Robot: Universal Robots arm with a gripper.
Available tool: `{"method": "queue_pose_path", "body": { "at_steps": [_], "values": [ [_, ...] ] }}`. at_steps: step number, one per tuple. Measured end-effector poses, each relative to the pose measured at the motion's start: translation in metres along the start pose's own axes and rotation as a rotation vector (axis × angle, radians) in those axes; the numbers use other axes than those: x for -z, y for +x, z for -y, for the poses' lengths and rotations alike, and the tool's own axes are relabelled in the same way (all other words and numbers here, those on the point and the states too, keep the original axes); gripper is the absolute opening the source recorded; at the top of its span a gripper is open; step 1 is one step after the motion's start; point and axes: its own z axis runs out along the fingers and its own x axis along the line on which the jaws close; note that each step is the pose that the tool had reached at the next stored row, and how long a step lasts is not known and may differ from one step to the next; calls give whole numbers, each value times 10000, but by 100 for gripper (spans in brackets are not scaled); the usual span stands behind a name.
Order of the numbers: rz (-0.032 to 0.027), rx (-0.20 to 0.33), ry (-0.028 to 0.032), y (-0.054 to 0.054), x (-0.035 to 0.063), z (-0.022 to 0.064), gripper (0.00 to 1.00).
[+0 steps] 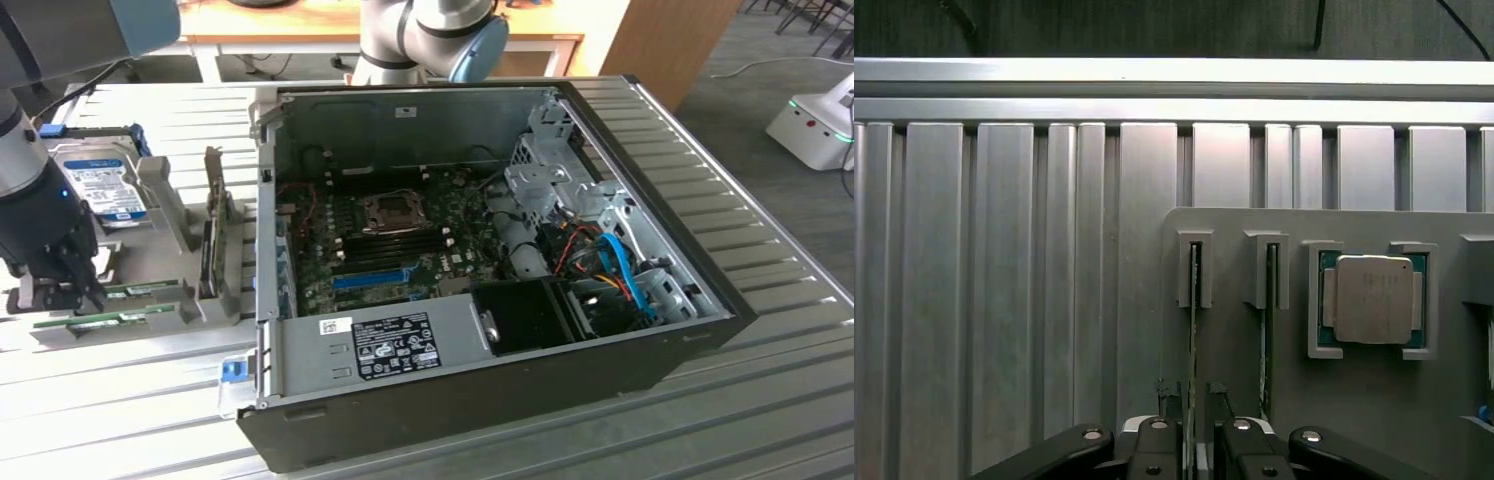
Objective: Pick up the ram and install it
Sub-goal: 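Pick up the ram and move it above insertion slot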
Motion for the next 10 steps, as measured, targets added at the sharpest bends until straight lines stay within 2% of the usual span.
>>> {"method": "queue_pose_path", "body": {
  "at_steps": [10],
  "values": [
    [1,1,1,-2,-106,4,24]
  ]
}}
